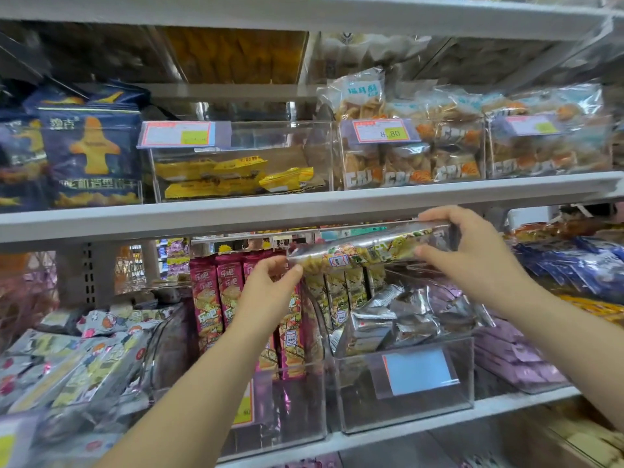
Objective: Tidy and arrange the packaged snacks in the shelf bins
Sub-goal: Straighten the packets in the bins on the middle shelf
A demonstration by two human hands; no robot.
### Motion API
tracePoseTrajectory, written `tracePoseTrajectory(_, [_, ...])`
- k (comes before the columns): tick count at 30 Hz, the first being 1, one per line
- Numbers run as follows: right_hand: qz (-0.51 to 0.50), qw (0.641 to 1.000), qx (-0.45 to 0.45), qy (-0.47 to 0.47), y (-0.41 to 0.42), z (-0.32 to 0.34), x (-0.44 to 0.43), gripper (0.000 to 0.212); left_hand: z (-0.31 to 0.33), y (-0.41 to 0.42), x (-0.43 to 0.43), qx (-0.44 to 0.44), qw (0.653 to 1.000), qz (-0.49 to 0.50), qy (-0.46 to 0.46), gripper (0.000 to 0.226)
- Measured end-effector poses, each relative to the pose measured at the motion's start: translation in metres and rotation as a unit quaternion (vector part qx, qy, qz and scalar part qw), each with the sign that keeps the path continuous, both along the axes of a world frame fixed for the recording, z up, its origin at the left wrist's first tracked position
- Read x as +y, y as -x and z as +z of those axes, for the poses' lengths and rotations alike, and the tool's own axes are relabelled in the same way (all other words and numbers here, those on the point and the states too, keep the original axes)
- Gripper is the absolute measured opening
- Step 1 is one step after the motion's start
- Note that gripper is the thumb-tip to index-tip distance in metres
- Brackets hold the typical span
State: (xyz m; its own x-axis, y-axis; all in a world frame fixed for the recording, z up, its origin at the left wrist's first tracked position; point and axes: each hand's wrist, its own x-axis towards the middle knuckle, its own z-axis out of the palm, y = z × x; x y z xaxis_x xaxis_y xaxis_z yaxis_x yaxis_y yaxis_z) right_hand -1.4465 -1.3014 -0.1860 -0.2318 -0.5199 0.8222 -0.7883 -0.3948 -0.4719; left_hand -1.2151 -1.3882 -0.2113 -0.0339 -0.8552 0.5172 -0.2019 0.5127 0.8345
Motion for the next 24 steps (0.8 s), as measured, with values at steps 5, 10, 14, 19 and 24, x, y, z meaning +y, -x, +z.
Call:
tracePoseTrajectory(5, [-0.066,0.986,0.15,0.03,-0.005,0.003,0.004,0.046,0.0,0.001,0.006,-0.084,0.995,-0.019,0.046,0.029])
tracePoseTrajectory(10, [0.012,0.972,0.217,-0.083,-0.024,-0.003,0.002,0.063,0.006,0.003,0.02,-0.18,0.968,-0.153,0.09,0.038])
tracePoseTrajectory(14, [0.09,0.963,0.208,-0.147,-0.033,-0.009,-0.004,0.041,0.004,-0.003,0.026,-0.289,0.933,-0.191,0.097,0.068])
tracePoseTrajectory(19, [0.143,0.944,0.197,-0.221,-0.034,-0.009,-0.009,0.012,-0.004,-0.001,0.03,-0.401,0.895,-0.158,0.114,0.092])
tracePoseTrajectory(24, [0.158,0.939,0.182,-0.246,-0.025,-0.002,-0.005,0.015,-0.009,0.011,0.028,-0.352,0.911,-0.148,0.155,0.064])
